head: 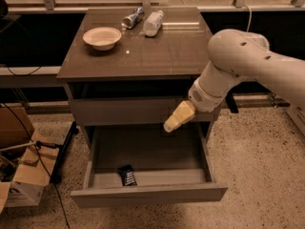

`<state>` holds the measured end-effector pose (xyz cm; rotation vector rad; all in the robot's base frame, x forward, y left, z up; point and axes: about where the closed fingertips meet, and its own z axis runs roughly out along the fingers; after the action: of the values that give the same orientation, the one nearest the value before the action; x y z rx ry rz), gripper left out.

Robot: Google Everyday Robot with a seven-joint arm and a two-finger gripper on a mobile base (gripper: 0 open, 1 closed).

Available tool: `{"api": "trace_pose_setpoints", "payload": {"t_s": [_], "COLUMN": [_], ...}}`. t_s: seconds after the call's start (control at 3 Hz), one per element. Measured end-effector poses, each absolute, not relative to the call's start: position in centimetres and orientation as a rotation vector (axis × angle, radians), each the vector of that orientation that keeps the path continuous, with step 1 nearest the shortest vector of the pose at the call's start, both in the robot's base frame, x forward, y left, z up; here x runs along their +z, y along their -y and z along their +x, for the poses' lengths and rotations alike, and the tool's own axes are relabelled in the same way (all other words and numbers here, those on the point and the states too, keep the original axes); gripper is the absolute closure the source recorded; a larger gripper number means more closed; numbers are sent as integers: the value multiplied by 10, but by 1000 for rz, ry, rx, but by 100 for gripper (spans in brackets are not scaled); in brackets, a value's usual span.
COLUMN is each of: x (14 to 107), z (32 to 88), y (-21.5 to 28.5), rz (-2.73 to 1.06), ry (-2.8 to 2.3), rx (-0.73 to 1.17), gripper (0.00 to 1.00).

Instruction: Pick rxbar blueberry from middle drawer and place on counter

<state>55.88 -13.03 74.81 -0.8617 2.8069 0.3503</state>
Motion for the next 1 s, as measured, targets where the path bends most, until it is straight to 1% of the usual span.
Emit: {"api": "trace_pose_setpoints", "payload": {"t_s": [0.67, 1.0], "x": [660, 620], "z": [589, 588], "y": [92, 80], "rz": [-748, -640], "ry": [-2970, -3046], "rx": [249, 237], "gripper": [0, 0]}}
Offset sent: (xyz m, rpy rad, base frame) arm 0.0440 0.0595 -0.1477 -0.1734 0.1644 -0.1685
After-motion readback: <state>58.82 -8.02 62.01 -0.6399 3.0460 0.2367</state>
